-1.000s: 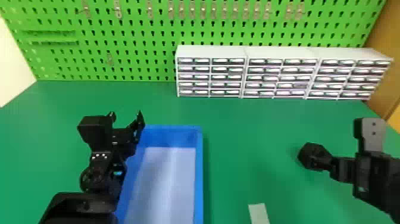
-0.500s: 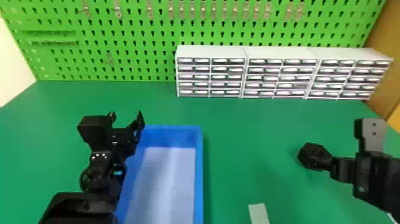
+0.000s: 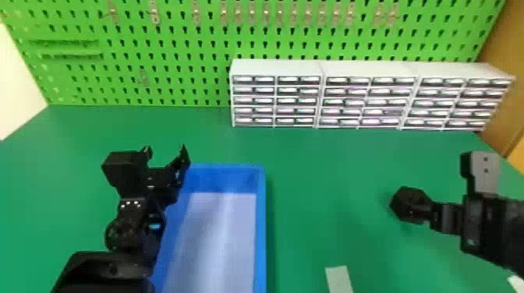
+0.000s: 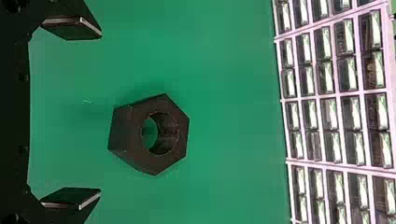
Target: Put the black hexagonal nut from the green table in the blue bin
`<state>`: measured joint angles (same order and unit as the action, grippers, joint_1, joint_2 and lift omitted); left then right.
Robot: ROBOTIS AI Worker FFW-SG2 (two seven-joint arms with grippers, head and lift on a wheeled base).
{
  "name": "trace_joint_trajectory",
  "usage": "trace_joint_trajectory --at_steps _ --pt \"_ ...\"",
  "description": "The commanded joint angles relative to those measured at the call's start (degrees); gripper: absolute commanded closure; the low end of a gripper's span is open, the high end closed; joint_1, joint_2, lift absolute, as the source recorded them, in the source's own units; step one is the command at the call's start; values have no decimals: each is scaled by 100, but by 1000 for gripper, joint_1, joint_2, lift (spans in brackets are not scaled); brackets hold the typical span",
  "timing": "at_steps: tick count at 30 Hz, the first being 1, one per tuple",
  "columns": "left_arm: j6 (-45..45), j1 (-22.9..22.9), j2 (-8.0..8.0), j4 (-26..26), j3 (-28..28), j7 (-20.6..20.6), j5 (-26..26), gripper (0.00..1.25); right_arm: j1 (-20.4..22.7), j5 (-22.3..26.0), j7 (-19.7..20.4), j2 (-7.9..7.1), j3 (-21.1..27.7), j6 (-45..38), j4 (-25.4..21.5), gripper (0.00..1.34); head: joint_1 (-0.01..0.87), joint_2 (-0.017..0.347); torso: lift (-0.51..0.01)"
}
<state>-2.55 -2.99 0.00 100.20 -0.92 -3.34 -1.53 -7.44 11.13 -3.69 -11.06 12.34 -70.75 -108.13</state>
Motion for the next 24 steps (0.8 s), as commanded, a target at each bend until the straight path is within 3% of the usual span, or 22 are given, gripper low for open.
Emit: trace_joint_trajectory --at_steps 1,13,24 --pt "0 0 0 0 13 0 -5 516 -153 47 0 -71 -56 -27 170 114 657 57 -95" --pt "0 -18 0 0 4 0 4 516 -654 337 -9 -309 -240 -45 767 113 657 57 -95" --pt "0 -26 0 0 22 0 12 516 -1181 293 -220 -511 -504 105 1383 110 657 57 -95"
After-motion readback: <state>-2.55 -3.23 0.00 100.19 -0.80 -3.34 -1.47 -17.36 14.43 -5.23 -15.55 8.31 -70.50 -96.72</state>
